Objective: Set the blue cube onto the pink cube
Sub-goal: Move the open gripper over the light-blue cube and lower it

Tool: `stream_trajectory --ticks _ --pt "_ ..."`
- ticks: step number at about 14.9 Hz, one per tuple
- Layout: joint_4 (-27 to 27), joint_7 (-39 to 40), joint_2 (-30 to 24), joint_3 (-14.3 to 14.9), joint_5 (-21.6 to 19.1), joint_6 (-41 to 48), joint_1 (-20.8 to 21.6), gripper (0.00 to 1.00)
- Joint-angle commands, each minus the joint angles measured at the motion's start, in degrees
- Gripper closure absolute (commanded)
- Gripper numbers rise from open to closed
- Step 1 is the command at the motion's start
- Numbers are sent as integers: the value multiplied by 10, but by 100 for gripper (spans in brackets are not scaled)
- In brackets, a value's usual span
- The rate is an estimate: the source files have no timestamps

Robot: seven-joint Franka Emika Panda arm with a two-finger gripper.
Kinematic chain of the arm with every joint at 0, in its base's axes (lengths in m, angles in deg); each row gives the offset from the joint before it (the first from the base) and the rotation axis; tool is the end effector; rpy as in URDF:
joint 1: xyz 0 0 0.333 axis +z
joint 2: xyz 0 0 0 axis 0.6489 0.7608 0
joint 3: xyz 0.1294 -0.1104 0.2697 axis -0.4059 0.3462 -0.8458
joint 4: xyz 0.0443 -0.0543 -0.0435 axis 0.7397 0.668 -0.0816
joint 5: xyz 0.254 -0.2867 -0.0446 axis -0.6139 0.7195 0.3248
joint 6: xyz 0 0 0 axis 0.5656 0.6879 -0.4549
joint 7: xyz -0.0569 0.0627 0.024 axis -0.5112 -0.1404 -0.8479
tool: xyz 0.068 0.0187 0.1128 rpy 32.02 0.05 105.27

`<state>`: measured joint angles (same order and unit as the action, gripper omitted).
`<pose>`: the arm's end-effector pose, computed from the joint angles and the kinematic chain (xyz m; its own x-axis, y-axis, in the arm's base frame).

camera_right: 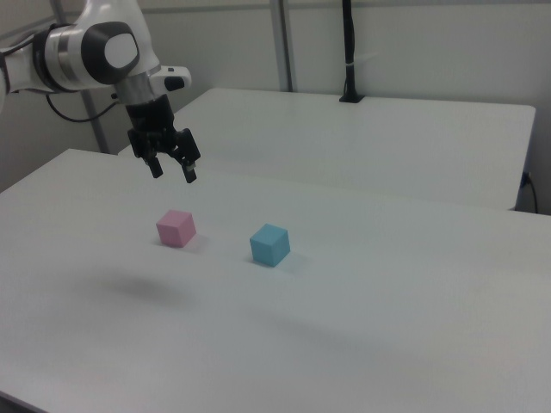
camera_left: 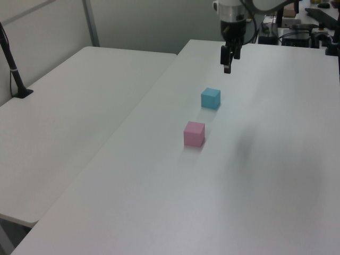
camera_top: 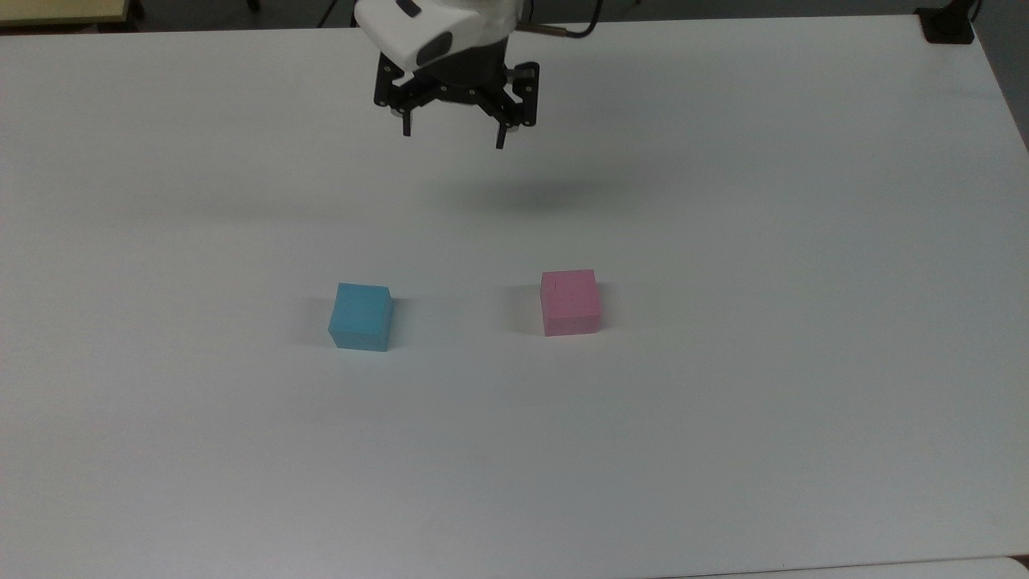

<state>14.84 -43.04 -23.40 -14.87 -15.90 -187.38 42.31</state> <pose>0.6014 0.0642 0.5146 0.9986 -0.0456 0.0277 -0.0485 -0.9921 0.1156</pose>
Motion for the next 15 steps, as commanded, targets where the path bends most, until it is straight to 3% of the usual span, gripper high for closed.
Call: stream_trajectory --ticks 1,6,10,15 --pt "19 18 -9 1 -18 -1 -18 0" --pt "18 19 -6 1 -21 -5 -22 0" --pt "-1 41 53 2 -49 -89 -47 0" --pt "-2 41 137 5 -28 -213 -70 0"
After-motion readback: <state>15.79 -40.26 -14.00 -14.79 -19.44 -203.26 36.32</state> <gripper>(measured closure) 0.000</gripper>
